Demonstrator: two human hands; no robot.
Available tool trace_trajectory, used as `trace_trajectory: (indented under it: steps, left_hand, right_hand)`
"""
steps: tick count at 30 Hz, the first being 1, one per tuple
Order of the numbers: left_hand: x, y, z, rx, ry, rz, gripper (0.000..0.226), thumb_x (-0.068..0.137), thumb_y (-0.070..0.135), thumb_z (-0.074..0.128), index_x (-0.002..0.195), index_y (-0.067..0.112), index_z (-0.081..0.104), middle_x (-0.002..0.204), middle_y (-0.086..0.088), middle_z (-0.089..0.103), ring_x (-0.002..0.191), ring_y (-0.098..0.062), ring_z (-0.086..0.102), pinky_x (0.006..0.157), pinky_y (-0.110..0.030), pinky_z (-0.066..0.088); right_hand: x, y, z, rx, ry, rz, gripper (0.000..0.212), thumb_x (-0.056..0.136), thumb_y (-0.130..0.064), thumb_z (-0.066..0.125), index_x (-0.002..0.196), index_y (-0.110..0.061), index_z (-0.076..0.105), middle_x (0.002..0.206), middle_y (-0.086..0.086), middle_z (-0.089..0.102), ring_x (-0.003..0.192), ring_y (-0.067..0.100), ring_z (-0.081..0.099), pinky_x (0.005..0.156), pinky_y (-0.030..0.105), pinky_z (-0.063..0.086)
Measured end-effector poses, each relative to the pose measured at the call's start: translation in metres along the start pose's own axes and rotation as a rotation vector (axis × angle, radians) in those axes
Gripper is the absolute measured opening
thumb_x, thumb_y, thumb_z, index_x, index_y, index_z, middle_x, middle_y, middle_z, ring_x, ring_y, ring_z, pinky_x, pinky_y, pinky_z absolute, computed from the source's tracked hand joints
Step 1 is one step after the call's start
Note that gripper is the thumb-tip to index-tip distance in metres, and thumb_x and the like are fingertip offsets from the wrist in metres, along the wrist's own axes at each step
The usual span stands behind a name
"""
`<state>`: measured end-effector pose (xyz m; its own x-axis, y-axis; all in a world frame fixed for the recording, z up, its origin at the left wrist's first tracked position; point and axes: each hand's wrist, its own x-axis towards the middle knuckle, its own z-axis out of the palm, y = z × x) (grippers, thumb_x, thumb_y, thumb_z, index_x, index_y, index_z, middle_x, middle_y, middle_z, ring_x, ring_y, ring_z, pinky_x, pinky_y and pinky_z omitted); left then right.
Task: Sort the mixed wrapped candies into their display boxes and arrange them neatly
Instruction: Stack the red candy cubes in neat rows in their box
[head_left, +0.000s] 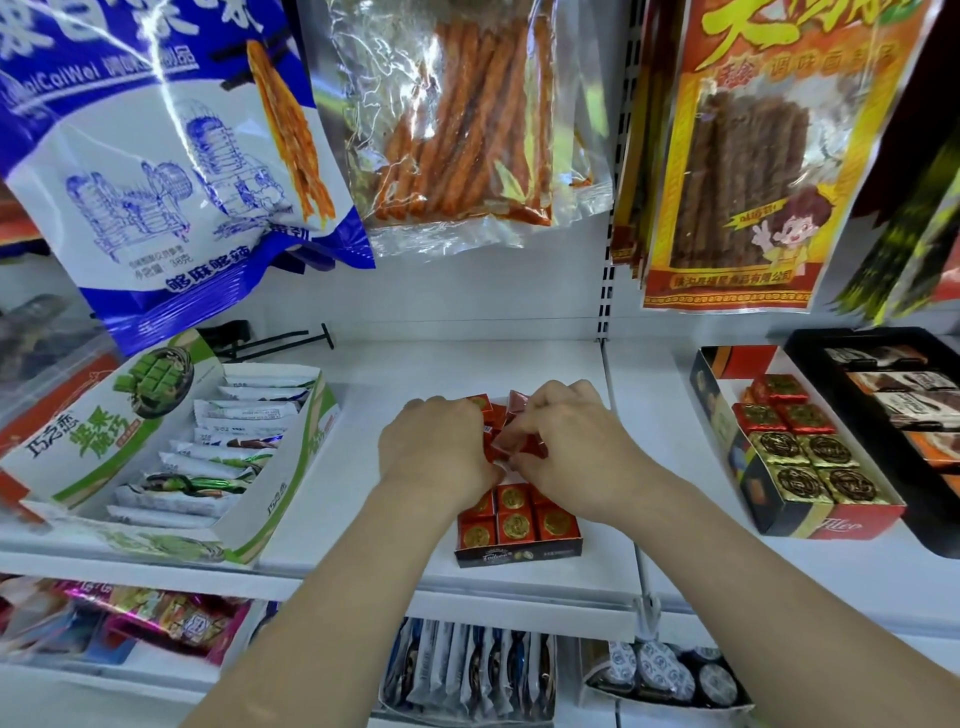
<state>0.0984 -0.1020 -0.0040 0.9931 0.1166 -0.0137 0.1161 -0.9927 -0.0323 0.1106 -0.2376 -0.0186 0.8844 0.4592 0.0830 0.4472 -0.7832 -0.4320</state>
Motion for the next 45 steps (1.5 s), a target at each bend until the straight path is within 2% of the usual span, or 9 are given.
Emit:
trace_trajectory:
  steps: [6, 10, 15, 19, 22, 26, 30, 34, 45]
  left_hand:
    - [0.002, 0.002, 0.001, 0.003, -0.013, -0.030, 0.046, 0.076, 0.060, 0.065, 0.100, 0.021, 0.058, 0.090, 0.000, 0.048, 0.107, -0.024, 0.049, 0.068, -0.031, 0.038]
    - [0.002, 0.002, -0.001, -0.014, -0.029, -0.041, 0.040, 0.076, 0.057, 0.065, 0.085, 0.021, 0.049, 0.081, 0.003, 0.045, 0.102, -0.022, 0.047, 0.067, -0.031, 0.040]
    - [0.000, 0.000, -0.008, -0.060, 0.007, -0.005, 0.033, 0.076, 0.037, 0.064, 0.062, 0.019, 0.041, 0.066, 0.002, 0.046, 0.079, -0.020, 0.045, 0.058, -0.029, 0.040]
    - [0.001, -0.017, -0.012, -0.253, -0.075, -0.022, 0.028, 0.078, 0.034, 0.066, 0.064, 0.010, 0.063, 0.059, -0.003, 0.055, 0.059, -0.019, 0.052, 0.049, -0.026, 0.035]
    - [0.000, -0.034, -0.016, -0.515, -0.136, -0.013, 0.025, 0.082, 0.036, 0.069, 0.080, 0.012, 0.076, 0.081, -0.007, 0.072, 0.080, -0.022, 0.066, 0.066, -0.031, 0.050]
    - [-0.008, -0.034, -0.020, -0.698, -0.248, 0.071, 0.014, 0.080, 0.035, 0.075, 0.075, 0.022, 0.078, 0.080, 0.005, 0.072, 0.083, -0.010, 0.065, 0.077, -0.030, 0.051]
    - [-0.009, -0.030, -0.018, -0.666, -0.347, 0.170, 0.011, 0.084, 0.031, 0.073, 0.082, 0.021, 0.077, 0.080, 0.010, 0.071, 0.081, -0.005, 0.065, 0.081, -0.027, 0.054]
    - [-0.009, -0.026, -0.015, -0.638, -0.322, 0.220, 0.009, 0.086, 0.029, 0.071, 0.092, 0.023, 0.075, 0.084, 0.012, 0.070, 0.081, -0.001, 0.065, 0.079, -0.022, 0.053]
    - [-0.005, -0.021, -0.007, -0.556, -0.357, 0.266, 0.017, 0.091, 0.028, 0.063, 0.105, 0.027, 0.074, 0.104, 0.011, 0.069, 0.096, -0.006, 0.061, 0.088, -0.029, 0.052]
  right_hand:
    - [0.000, 0.003, 0.000, 0.027, -0.022, -0.012, 0.027, 0.092, -0.029, 0.055, 0.115, -0.036, 0.067, 0.115, -0.005, 0.050, 0.112, 0.019, 0.035, 0.099, 0.037, 0.039]
    - [0.000, 0.008, -0.002, 0.055, -0.037, -0.039, 0.028, 0.093, -0.023, 0.054, 0.115, -0.035, 0.067, 0.116, -0.004, 0.054, 0.110, 0.019, 0.041, 0.095, 0.028, 0.039]
    - [0.001, 0.011, -0.002, 0.074, 0.017, -0.065, 0.026, 0.089, -0.018, 0.060, 0.105, -0.033, 0.072, 0.108, -0.004, 0.061, 0.103, 0.018, 0.050, 0.092, 0.030, 0.044]
    - [0.004, 0.014, -0.003, 0.148, 0.084, -0.032, 0.024, 0.087, -0.020, 0.065, 0.109, -0.026, 0.071, 0.105, -0.003, 0.059, 0.096, 0.013, 0.054, 0.086, 0.028, 0.047]
    - [0.006, 0.014, -0.004, 0.206, 0.099, -0.005, 0.028, 0.087, -0.023, 0.066, 0.115, -0.023, 0.068, 0.107, -0.003, 0.057, 0.096, 0.012, 0.054, 0.086, 0.024, 0.046]
    - [0.004, 0.010, -0.019, 0.285, 0.019, -0.025, 0.026, 0.085, -0.023, 0.068, 0.111, -0.026, 0.070, 0.102, -0.006, 0.058, 0.091, 0.008, 0.054, 0.079, 0.018, 0.042]
    - [0.000, 0.010, -0.024, 0.212, -0.037, -0.054, 0.024, 0.086, -0.022, 0.067, 0.107, -0.032, 0.071, 0.104, -0.004, 0.058, 0.094, 0.012, 0.055, 0.083, 0.026, 0.046]
    - [0.004, 0.020, -0.014, 0.095, -0.004, -0.011, 0.024, 0.088, -0.021, 0.064, 0.111, -0.029, 0.069, 0.104, -0.004, 0.053, 0.093, 0.013, 0.054, 0.079, 0.023, 0.042]
    - [0.008, 0.027, -0.004, 0.078, 0.048, 0.046, 0.030, 0.090, -0.022, 0.063, 0.120, -0.024, 0.064, 0.107, 0.000, 0.051, 0.085, 0.013, 0.054, 0.078, 0.025, 0.045]
